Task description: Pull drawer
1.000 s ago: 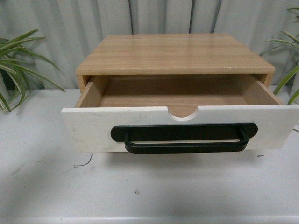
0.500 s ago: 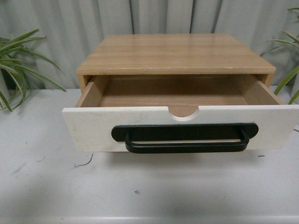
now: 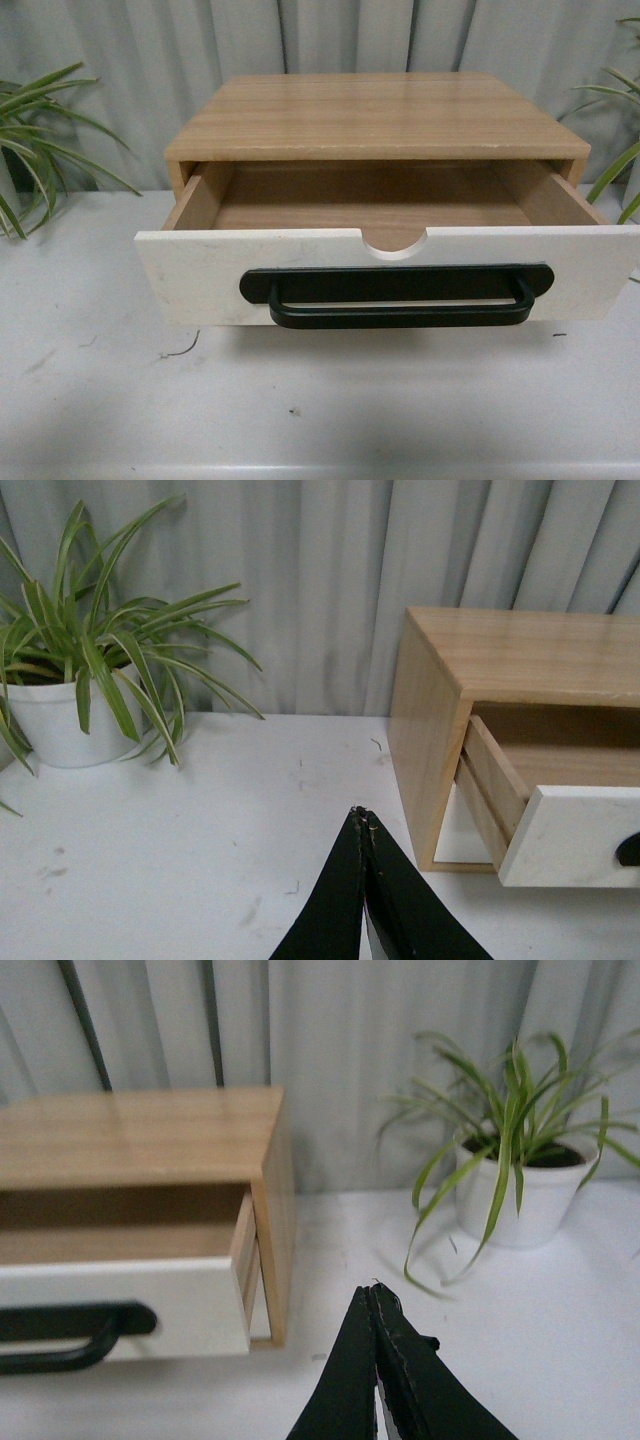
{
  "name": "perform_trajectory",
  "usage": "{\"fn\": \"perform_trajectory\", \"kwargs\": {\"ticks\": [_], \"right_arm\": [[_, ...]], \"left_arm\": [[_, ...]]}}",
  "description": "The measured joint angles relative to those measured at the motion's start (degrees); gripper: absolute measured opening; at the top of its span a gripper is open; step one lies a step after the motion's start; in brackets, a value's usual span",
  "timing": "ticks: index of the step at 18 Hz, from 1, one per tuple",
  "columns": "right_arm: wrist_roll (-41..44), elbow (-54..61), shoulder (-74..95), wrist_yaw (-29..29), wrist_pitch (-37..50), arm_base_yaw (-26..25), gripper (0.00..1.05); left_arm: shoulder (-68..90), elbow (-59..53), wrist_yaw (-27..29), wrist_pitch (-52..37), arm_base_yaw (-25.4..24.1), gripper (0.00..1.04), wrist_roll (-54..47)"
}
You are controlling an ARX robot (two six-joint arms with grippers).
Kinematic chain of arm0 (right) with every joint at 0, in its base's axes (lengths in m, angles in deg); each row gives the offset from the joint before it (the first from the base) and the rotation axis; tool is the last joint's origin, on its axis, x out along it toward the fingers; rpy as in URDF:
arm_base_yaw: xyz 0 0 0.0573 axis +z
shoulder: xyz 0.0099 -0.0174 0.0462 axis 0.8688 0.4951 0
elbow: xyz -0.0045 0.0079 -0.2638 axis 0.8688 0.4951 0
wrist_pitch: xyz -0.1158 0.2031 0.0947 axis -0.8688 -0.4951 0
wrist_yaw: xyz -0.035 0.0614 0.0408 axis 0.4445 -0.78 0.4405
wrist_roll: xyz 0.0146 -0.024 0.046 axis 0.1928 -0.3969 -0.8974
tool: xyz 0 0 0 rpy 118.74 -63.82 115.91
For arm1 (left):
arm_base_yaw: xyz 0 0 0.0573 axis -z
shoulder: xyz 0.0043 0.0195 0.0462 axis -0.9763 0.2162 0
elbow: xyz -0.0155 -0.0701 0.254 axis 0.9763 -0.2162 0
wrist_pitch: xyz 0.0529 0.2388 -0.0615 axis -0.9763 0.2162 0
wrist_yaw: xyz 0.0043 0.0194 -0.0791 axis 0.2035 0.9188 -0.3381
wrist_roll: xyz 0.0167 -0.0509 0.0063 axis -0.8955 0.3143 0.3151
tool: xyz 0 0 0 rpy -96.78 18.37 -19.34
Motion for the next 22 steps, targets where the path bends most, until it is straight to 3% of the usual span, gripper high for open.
{"fn": "perform_trajectory", "kwargs": {"ticks": [9, 11, 13, 14, 22], "right_arm": [[0.0, 0.7, -10.1, 0.0, -9.3, 0.0, 0.02], [0.0, 0.7, -11.5, 0.0, -11.1, 0.0, 0.02], [0.0, 0.6, -14.5, 0.1, -14.9, 0.0, 0.02], [0.0, 0.6, -19.1, 0.0, -21.6, 0.0, 0.02], [0.0, 0.6, -22.2, 0.0, -22.1, 0.0, 0.02]], "left_arm": [[-8.4, 0.0, 0.0, 8.9, 0.0, 0.02, 0.0], [-16.9, 0.0, 0.0, 18.1, 0.0, 0.02, 0.0], [-17.0, 0.1, 0.0, 18.2, 0.0, 0.02, 0.0], [-17.0, 0.1, 0.0, 18.1, 0.0, 0.02, 0.0], [-17.0, 0.1, 0.0, 17.9, 0.0, 0.02, 0.0]]}}
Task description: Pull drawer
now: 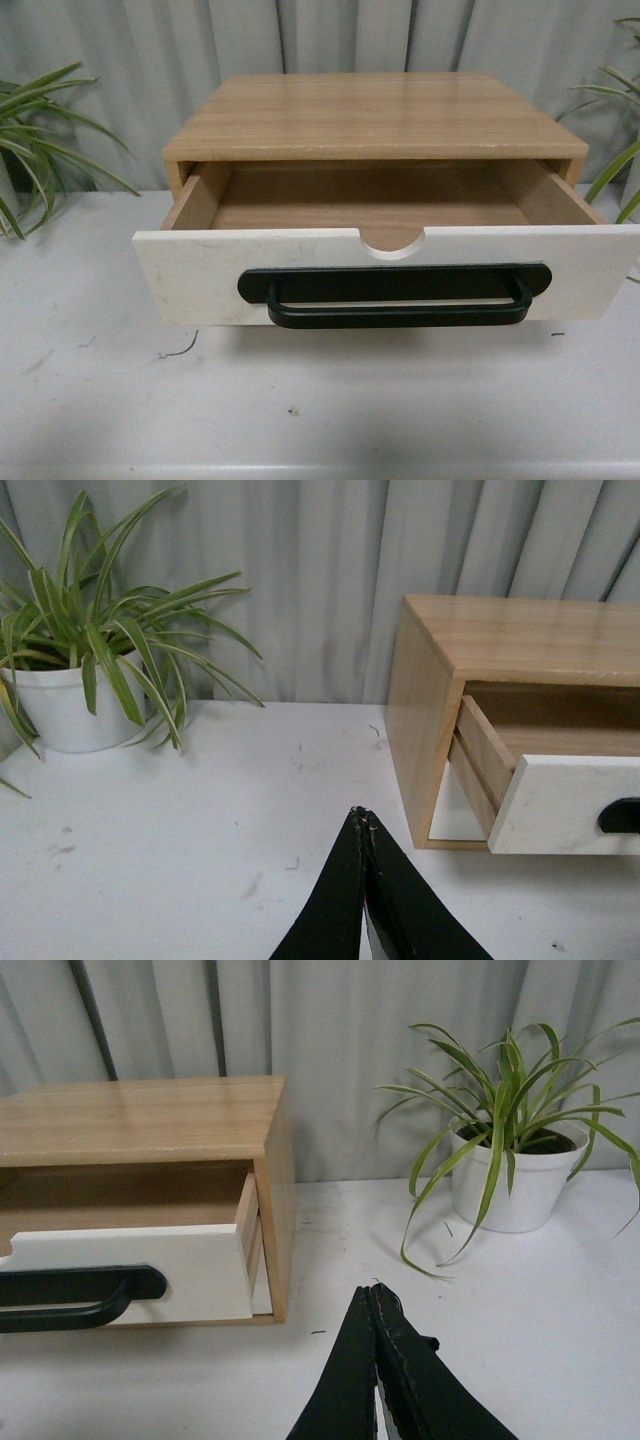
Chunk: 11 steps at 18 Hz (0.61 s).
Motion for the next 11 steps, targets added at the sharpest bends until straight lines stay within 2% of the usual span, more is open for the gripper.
{"fn": "perform_trajectory", "kwargs": {"ticks": [3, 9, 11], "right_arm": [[0.0, 0.0, 0.0, 0.0, 0.0, 0.0, 0.05], [0.0, 0.0, 0.0, 0.0, 0.0, 0.0, 0.77], [0.0, 0.0, 0.0, 0.0, 0.0, 0.0, 0.89]], "left_arm": [[0.0, 0.0, 0.0, 0.0, 0.0, 0.02, 0.0], [0.0, 0.0, 0.0, 0.0, 0.0, 0.74, 0.0], [0.0, 0.0, 0.0, 0.0, 0.0, 0.84, 0.0]]}}
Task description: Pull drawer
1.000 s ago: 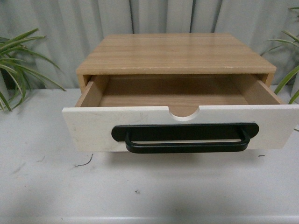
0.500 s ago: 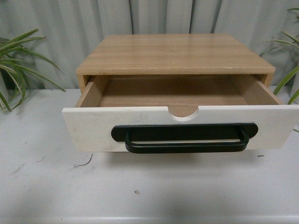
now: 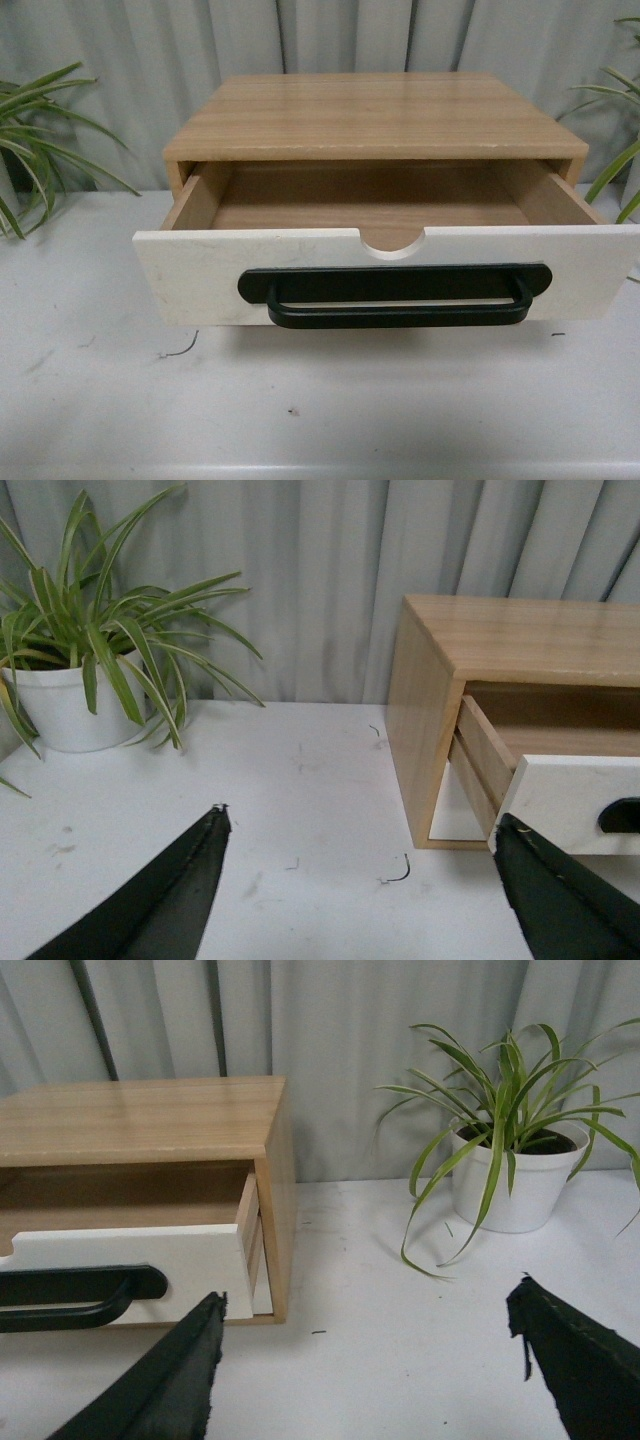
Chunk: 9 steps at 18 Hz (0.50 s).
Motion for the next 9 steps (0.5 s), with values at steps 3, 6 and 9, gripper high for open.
{"fn": "perform_trajectory", "kwargs": {"ticks": [3, 6, 9], "right_arm": [[0.0, 0.0, 0.0, 0.0, 0.0, 0.0, 0.98], [0.0, 0.0, 0.0, 0.0, 0.0, 0.0, 1.00], [0.0, 0.0, 0.0, 0.0, 0.0, 0.0, 0.98]], "left_arm": [[0.0, 0.0, 0.0, 0.0, 0.0, 0.93, 0.0], [0.0, 0.0, 0.0, 0.0, 0.0, 1.00, -0.1], [0.0, 0.0, 0.0, 0.0, 0.0, 0.98, -0.1]]}}
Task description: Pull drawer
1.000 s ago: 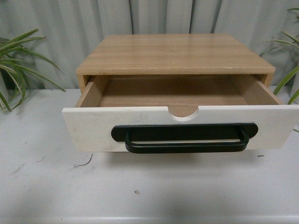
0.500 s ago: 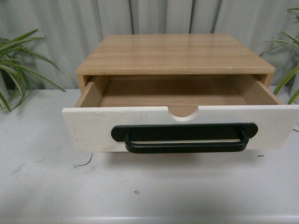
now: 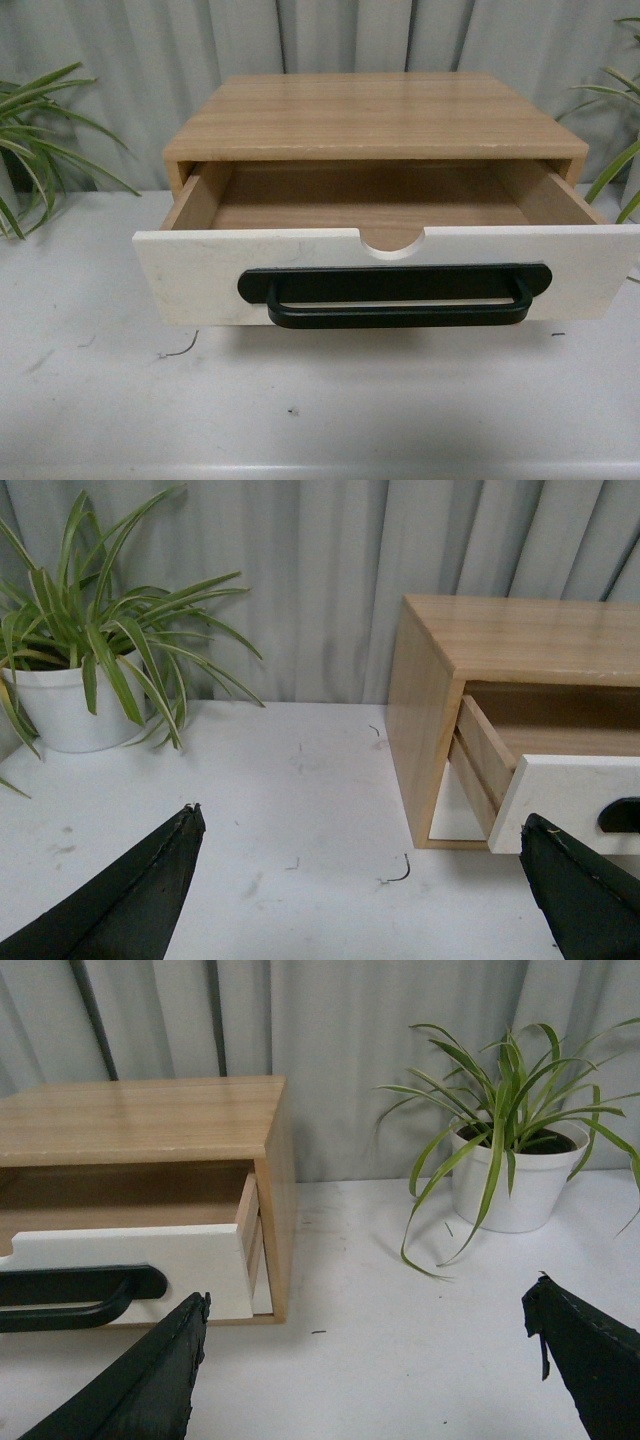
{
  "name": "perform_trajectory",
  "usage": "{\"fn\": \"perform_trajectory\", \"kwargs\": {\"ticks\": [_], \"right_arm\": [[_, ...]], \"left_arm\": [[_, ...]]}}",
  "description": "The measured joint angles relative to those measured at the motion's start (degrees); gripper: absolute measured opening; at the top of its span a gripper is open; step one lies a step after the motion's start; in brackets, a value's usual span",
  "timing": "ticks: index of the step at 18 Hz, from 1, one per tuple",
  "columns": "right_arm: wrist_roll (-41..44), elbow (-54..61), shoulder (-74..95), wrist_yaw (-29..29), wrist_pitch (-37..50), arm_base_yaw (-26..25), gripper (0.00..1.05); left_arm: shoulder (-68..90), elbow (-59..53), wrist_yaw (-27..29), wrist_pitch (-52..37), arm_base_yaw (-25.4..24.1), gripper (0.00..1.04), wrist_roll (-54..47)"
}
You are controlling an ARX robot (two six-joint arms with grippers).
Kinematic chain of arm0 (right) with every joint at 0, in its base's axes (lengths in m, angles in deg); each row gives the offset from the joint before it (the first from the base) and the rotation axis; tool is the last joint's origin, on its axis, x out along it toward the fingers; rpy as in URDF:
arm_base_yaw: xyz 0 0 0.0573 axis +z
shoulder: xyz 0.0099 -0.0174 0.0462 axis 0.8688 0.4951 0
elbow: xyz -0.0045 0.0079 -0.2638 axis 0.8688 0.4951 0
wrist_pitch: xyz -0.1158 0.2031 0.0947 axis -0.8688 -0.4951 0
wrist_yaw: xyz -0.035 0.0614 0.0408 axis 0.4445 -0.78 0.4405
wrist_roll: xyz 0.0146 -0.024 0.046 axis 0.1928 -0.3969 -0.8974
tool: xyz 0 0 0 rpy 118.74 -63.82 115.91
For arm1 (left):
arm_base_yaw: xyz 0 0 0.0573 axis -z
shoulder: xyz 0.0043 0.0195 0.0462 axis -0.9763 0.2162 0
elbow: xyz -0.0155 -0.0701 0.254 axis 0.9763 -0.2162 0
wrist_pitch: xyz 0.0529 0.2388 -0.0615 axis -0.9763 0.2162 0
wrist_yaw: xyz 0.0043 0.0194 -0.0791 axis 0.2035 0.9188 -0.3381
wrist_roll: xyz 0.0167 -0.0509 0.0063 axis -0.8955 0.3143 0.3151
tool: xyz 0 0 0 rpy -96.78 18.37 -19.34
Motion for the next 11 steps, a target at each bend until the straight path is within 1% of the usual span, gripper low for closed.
{"fn": "perform_trajectory", "kwargs": {"ticks": [11], "right_arm": [[0.0, 0.0, 0.0, 0.0, 0.0, 0.0, 0.98]], "left_arm": [[0.0, 0.0, 0.0, 0.0, 0.0, 0.98, 0.0]]}}
